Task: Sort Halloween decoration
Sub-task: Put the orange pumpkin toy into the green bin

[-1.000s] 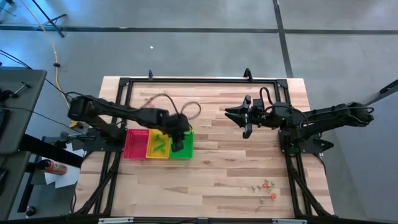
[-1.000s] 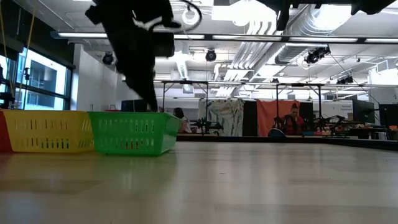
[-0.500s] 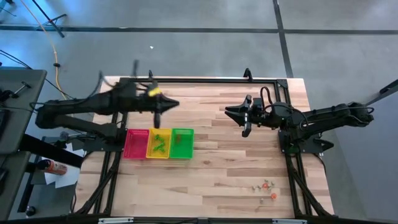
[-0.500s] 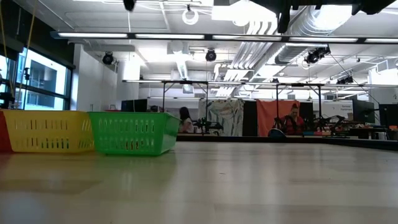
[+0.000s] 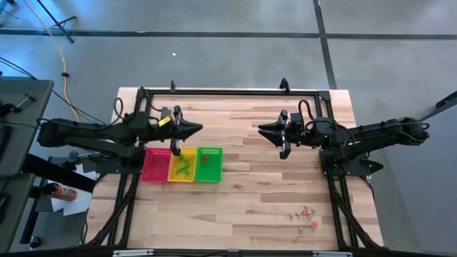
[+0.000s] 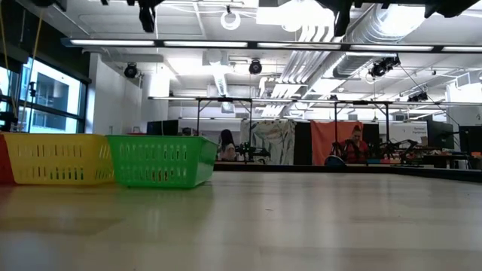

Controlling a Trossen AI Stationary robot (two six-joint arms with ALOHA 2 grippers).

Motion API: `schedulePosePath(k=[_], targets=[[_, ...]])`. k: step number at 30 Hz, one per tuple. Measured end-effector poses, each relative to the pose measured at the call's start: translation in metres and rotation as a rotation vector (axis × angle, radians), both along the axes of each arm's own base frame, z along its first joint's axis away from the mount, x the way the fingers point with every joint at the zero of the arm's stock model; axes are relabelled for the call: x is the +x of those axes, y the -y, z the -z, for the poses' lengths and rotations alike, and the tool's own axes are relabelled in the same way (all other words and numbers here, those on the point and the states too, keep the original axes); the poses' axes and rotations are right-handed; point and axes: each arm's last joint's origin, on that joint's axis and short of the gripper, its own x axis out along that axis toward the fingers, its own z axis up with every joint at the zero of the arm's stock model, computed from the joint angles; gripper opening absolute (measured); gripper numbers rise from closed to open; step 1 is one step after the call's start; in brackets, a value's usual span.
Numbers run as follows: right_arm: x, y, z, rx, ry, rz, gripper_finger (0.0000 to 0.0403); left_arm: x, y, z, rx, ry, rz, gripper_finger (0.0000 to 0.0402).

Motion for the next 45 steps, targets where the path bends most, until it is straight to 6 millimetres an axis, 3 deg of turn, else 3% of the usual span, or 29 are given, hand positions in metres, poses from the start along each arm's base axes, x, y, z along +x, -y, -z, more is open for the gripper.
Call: schedulePosePath(k=[15,22,26,31,36,39,45], targets=[[0.000,0.000,0.000,-0.007,-0.006,0.008,0.0087,-0.001,-0.001,0.008,-0.027,0.000,-0.002,0.0000],[0.001,-0.002,0.004,0.198,-0.024,-0.030,0.0090,-0.001,-0.001,0.009,-0.028,-0.008,-0.002,0.0000],[0.001,-0.010,0.009,0.256,-0.095,-0.070,0.0115,-0.001,-0.001,0.009,-0.028,-0.009,-0.002,0.0000],[0.001,-0.029,-0.008,0.230,-0.374,-0.146,0.0165,0.000,-0.001,0.010,-0.030,-0.023,-0.002,0.0000],[-0.010,-0.054,-0.007,0.307,-0.843,-0.237,0.0193,0.000,-0.001,0.012,-0.031,-0.040,-0.002,0.0000],[-0.018,-0.076,0.007,0.398,-1.078,-0.266,0.0195,0.000,-0.001,0.014,-0.032,-0.064,-0.002,0.0000],[-0.034,-0.127,0.050,0.588,-1.325,-0.205,0.0195,0.000,-0.001,0.016,-0.033,-0.088,-0.003,0.0000]])
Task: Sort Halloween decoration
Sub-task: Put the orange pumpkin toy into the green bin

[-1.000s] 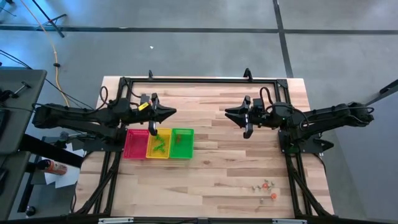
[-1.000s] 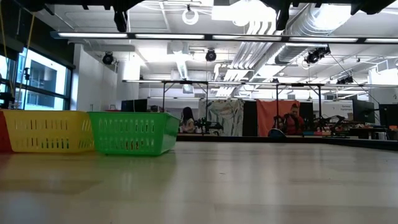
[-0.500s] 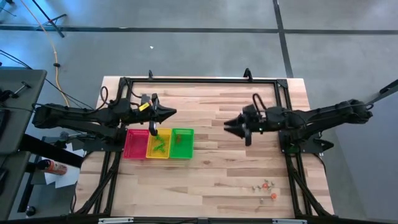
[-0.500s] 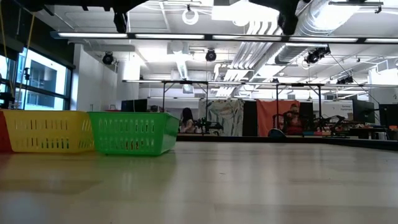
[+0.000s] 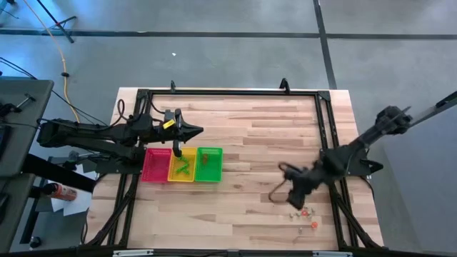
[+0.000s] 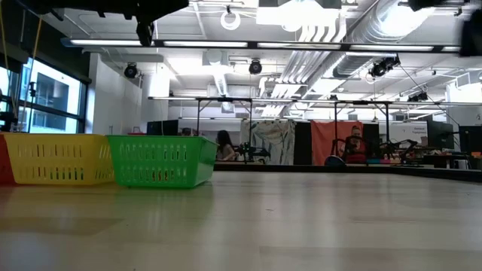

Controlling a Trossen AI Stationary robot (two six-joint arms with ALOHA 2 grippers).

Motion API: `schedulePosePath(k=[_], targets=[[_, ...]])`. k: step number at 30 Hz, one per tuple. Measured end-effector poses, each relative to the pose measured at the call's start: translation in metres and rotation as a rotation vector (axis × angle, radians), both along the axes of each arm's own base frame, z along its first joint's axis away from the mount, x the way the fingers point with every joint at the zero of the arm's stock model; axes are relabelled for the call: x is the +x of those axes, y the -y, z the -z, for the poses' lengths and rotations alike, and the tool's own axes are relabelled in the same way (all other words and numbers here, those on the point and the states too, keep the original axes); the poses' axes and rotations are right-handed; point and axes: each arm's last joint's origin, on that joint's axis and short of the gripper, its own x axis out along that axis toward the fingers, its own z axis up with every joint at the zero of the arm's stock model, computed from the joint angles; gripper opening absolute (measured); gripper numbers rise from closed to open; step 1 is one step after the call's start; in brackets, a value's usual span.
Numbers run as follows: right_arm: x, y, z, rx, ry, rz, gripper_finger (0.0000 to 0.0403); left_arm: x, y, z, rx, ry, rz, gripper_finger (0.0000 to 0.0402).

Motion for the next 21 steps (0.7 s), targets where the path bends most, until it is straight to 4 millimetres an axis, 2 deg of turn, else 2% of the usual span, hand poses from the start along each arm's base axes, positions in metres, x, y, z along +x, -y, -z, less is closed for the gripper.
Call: schedulePosePath(k=[4,9,21], targets=[[-0.015,-0.026,0.030,0.058,-0.248,0.082,0.0195,0.000,0.000,0.000,0.000,0.001,0.000,0.0000],[-0.020,-0.045,0.055,0.071,-0.470,0.149,0.0195,0.000,0.000,0.000,0.001,0.001,0.000,0.0000],[-0.010,-0.057,0.090,0.014,-0.577,0.244,0.0195,0.000,0.000,0.000,-0.025,0.005,0.001,0.0000]])
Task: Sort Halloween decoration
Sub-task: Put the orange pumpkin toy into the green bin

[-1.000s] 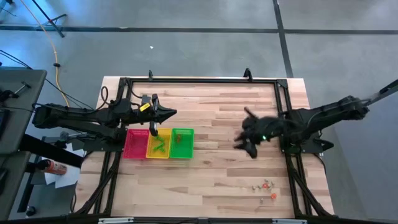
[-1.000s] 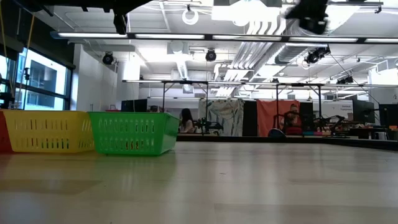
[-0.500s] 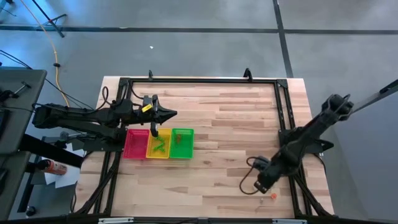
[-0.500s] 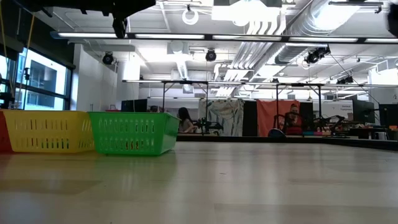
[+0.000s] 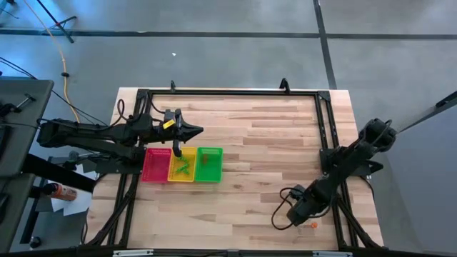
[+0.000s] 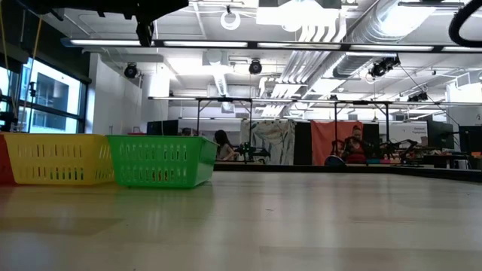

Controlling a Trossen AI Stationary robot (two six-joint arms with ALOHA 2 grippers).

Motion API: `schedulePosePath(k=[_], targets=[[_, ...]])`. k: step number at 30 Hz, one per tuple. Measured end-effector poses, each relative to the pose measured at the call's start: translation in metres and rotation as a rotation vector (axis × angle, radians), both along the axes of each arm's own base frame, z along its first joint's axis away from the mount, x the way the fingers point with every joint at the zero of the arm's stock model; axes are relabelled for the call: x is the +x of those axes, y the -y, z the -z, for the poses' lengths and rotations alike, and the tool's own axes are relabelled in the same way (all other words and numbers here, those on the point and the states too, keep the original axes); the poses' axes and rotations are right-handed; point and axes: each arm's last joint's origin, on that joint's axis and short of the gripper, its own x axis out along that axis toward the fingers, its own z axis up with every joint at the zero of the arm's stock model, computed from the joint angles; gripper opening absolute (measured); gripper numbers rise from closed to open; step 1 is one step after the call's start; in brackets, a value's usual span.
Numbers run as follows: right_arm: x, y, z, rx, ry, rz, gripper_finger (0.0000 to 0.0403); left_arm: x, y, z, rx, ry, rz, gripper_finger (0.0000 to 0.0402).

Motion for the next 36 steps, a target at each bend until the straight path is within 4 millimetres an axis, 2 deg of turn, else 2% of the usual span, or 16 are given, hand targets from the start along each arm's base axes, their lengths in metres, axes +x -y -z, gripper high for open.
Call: schedulePosePath(k=[10,27,36], targets=[[0.002,-0.002,0.013,-0.035,-0.035,-0.001,0.0195,0.000,0.000,0.000,0.000,0.000,0.000,0.0000],[0.004,-0.001,0.014,-0.049,-0.023,0.005,0.0195,0.000,0.000,0.002,0.000,-0.019,0.000,0.0001],[0.007,-0.005,0.024,-0.043,-0.047,0.007,0.0195,0.000,0.000,0.002,0.001,-0.019,0.000,0.0001]])
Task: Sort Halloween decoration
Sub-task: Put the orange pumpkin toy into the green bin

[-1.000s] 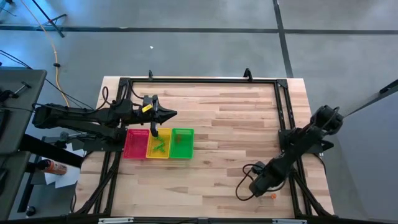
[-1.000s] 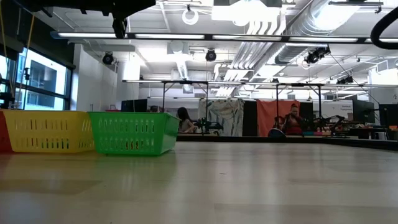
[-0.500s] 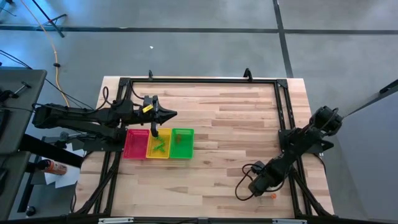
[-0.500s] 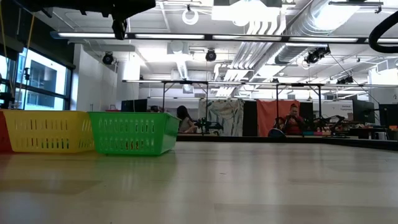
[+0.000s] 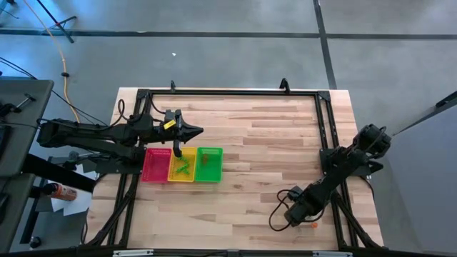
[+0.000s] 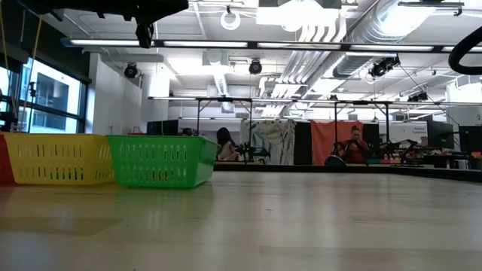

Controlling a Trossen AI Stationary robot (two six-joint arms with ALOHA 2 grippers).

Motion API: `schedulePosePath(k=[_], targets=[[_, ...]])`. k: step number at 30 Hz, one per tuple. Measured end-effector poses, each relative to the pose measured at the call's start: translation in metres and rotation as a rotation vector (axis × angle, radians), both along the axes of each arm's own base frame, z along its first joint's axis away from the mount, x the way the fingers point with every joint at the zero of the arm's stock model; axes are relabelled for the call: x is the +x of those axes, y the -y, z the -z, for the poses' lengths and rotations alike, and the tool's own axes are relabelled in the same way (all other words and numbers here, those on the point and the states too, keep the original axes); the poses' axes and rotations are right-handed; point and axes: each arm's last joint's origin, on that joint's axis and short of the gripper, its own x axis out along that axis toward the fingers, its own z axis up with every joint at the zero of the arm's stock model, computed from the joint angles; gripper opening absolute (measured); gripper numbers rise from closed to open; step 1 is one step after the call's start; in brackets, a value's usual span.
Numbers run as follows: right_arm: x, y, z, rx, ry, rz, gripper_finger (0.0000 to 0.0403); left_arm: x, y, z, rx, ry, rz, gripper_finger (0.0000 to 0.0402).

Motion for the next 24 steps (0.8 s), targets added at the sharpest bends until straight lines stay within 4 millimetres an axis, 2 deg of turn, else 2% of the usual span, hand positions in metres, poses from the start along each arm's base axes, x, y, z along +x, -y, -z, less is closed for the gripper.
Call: schedulePosePath(k=[13,24], targets=[[-0.0013,0.0016,0.0002,-0.024,-0.011,0.003,0.0190,0.0000,-0.0001,0.0000,0.000,0.000,-0.005,0.0001],[-0.0023,0.0027,0.0003,-0.036,-0.022,0.003,0.0111,0.0000,-0.0001,0.0002,0.001,-0.002,-0.005,0.0001]])
